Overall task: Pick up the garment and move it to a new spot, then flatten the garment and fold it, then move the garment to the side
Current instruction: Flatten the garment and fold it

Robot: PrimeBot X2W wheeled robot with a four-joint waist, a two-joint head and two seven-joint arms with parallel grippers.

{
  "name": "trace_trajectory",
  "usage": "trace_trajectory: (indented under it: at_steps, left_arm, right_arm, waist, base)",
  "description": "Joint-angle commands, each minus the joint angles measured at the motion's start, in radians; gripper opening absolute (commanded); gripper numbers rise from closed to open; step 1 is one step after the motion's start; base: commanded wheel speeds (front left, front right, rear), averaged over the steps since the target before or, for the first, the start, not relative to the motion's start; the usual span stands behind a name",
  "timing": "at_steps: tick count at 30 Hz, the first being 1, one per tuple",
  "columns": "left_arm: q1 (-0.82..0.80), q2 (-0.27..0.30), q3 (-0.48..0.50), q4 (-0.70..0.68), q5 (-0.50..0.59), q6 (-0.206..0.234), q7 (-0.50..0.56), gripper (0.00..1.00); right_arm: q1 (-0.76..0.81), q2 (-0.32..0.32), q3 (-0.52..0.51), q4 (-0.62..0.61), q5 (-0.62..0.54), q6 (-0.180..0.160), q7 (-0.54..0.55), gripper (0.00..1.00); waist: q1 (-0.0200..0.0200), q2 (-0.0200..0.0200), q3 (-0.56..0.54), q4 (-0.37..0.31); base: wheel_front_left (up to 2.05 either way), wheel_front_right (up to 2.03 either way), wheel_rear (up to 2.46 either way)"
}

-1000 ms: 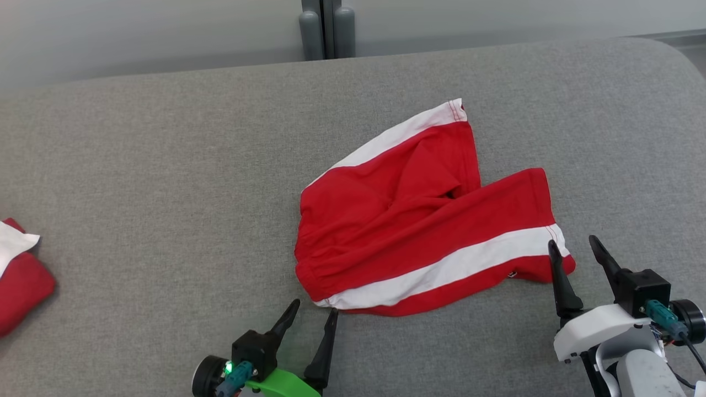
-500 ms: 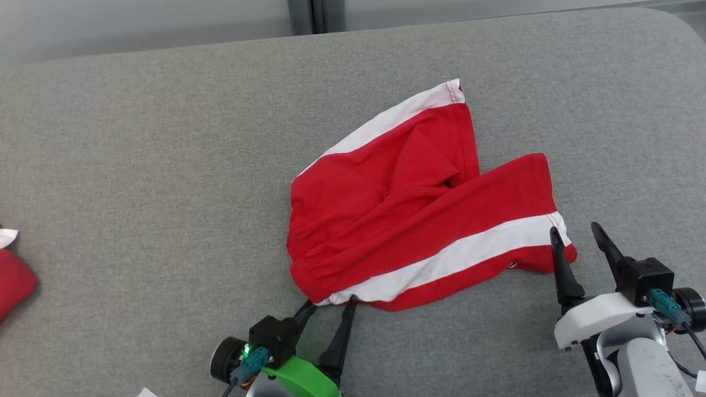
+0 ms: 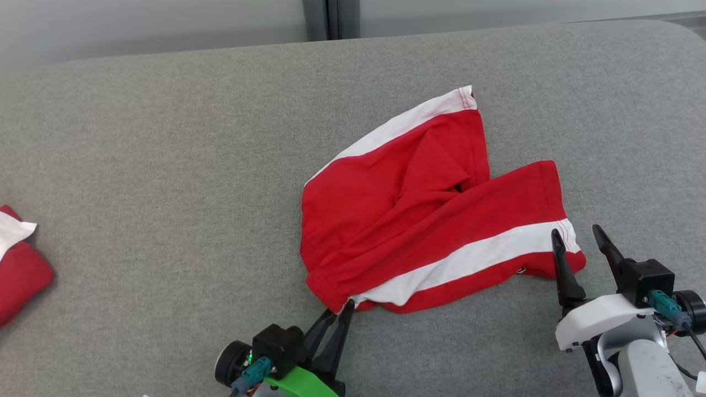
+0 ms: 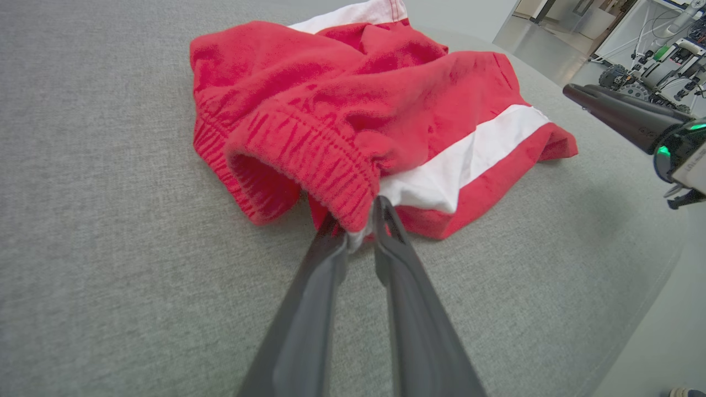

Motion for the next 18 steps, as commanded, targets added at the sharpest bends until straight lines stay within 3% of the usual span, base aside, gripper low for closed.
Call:
trace_trajectory:
  at_steps: [1, 18]
  left_arm:
    - [0.008, 0.01, 0.004, -0.005, -0.005, -0.002, -0.001, 0.0]
    - [-0.018, -0.001, 0.009, -0.002, 0.021, -0.002, -0.001, 0.0]
  right_arm:
    - [0.003, -0.003, -0.004, 0.003, 0.0, -0.001, -0.002, 1.0]
    - [-0.078, -0.003, -0.042, 0.168, -0.008, -0.001, -0.002, 1.0]
  waist:
    - [0.0, 0.0, -0.002, 0.003]
    - [0.0, 0.0, 0.016, 0.017]
  base:
    - [0.0, 0.0, 0.0]
    - [0.0, 0.0, 0.0]
